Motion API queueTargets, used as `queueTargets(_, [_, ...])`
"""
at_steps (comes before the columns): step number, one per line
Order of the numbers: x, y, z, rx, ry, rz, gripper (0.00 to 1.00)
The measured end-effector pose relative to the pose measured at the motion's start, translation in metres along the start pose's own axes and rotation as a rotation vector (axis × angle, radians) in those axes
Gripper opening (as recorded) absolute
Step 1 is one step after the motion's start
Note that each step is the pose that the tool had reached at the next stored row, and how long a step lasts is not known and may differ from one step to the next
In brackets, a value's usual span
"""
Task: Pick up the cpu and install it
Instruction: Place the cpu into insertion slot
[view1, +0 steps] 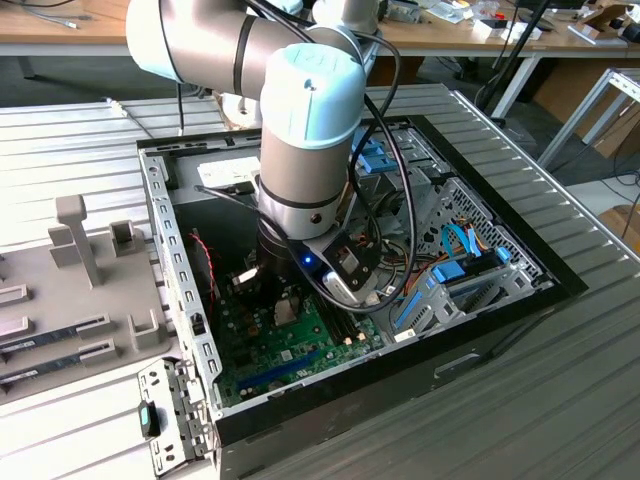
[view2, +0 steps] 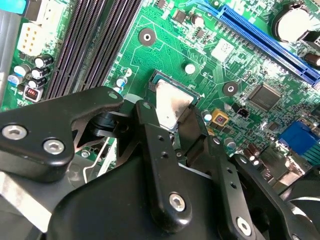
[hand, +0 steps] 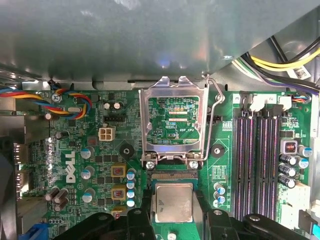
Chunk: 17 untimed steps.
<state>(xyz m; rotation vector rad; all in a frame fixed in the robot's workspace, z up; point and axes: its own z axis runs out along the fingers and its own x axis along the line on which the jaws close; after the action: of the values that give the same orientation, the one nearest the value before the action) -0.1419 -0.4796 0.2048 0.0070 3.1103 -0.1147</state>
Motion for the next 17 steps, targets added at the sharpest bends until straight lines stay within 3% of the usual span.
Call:
queueTargets(4, [0.0008, 0.0001, 0.0006, -0.0007, -0.0015, -0.017, 0.43])
queueTargets(17, [0.0010, 0.0010, 0.0020, -0.0008, -0.0018, -0.023, 0.43])
